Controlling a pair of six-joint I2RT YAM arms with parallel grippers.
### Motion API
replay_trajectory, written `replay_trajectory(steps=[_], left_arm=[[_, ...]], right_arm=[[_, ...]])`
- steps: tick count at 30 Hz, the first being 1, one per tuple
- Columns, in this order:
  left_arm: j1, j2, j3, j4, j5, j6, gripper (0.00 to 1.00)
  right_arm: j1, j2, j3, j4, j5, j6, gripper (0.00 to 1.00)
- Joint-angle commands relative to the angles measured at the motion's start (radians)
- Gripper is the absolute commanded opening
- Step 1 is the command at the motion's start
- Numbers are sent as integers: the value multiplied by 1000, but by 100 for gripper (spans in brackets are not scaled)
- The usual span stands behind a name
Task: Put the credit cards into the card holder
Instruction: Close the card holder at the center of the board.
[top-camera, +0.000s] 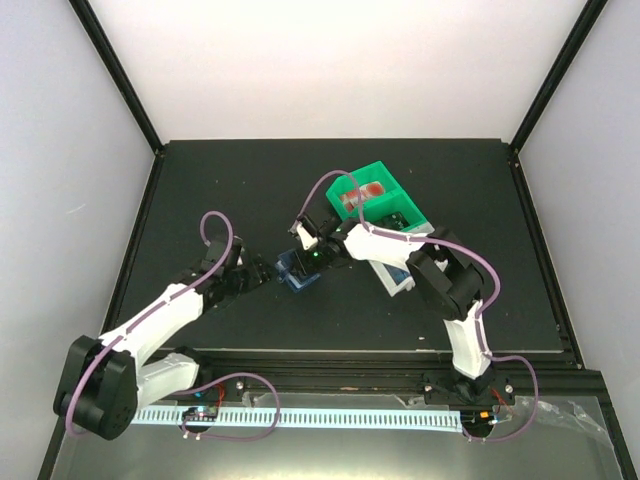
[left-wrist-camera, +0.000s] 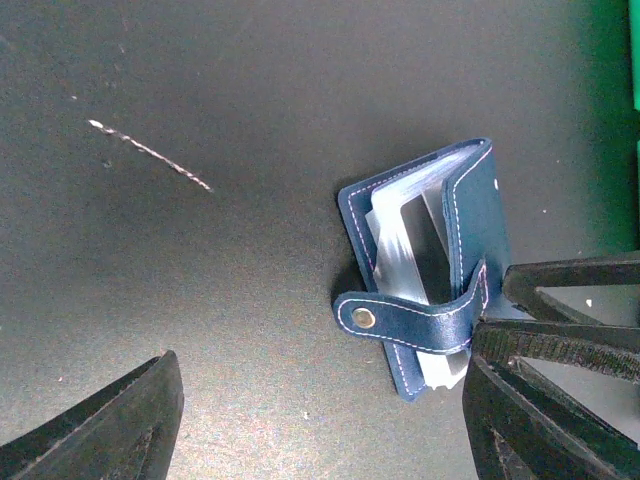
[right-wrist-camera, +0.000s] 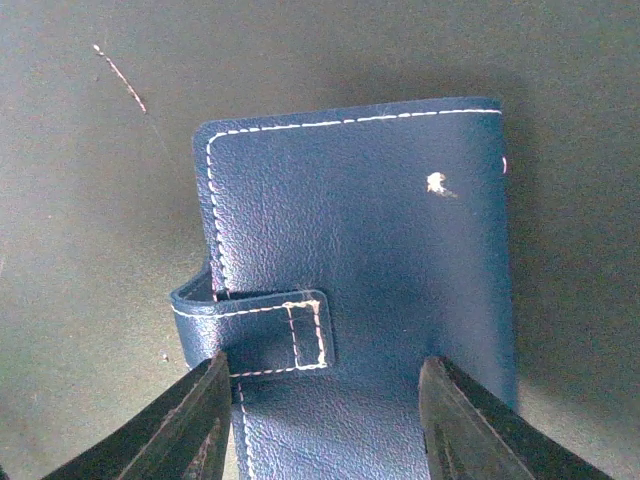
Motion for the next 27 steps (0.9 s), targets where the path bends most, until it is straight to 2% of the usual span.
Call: replay_trajectory(steps=[1, 9, 16, 19, 25, 27], left_arm=[[1, 34, 42, 42, 51, 18, 78], [1, 129, 79, 110, 123, 49, 80], [1, 295, 116, 245, 177, 14, 76], [1, 350, 122, 310, 191, -24, 70], [3, 445, 129, 396, 177, -75, 48], [3, 475, 138, 381, 183, -75, 41]], right_arm=[[0, 36, 23, -70, 89, -22, 53], [23, 83, 62, -135, 214, -37, 52], [39, 104, 62, -153, 290, -32, 44], [41, 100, 48, -140, 293, -28, 40], [40, 78, 1, -78, 232, -4, 32], [40, 63, -11, -61, 212, 5, 32]])
